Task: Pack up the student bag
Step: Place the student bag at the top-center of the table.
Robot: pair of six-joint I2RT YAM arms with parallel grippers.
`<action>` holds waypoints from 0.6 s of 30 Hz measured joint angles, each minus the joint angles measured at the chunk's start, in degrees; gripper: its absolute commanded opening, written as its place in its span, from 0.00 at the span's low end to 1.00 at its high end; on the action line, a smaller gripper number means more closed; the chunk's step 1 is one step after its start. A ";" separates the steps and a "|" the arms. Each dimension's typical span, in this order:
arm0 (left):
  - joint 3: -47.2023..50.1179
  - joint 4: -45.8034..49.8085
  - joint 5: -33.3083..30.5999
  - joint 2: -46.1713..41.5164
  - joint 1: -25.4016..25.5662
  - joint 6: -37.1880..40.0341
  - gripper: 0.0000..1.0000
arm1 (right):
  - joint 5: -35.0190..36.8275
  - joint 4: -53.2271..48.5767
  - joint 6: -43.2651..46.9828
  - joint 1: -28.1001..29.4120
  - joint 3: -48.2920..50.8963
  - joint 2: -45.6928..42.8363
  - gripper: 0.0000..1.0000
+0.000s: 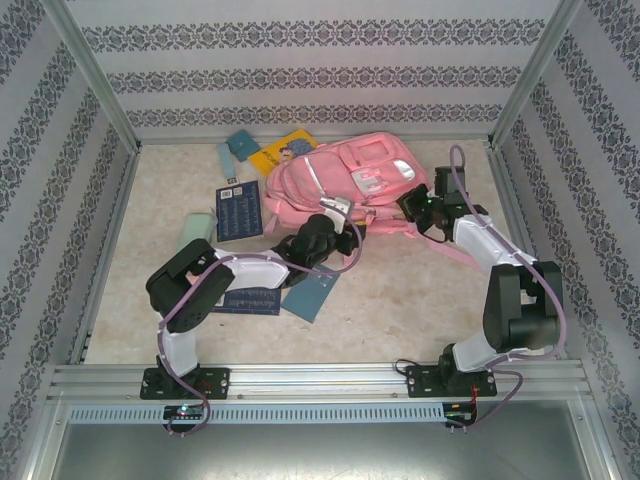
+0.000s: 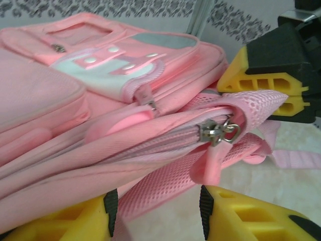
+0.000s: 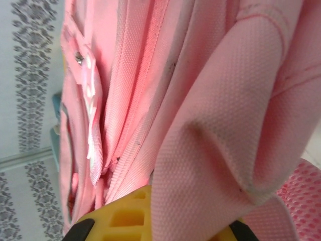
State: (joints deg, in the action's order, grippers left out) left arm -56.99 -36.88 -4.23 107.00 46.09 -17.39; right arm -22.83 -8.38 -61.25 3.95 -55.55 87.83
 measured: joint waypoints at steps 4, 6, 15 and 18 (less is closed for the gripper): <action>3.91 2.27 -0.57 -2.51 -0.28 -1.73 0.48 | 0.96 0.74 0.17 2.67 3.15 1.86 0.00; 5.79 3.10 -0.72 -3.19 -0.35 -2.64 0.48 | 1.05 1.22 0.24 3.65 4.98 2.62 0.00; 9.53 3.58 -1.38 -3.96 -0.35 -5.49 0.47 | 1.81 2.21 5.46 4.68 7.41 5.44 0.00; 9.62 4.52 -2.99 -3.96 -0.35 -5.66 0.47 | 2.69 0.70 8.26 5.42 5.31 7.98 0.00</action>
State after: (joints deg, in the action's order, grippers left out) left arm -47.37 -32.36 -7.22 103.04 45.74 -23.05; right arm -20.14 -7.68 -52.99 9.37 -50.24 95.81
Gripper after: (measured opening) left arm 0.472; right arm 0.084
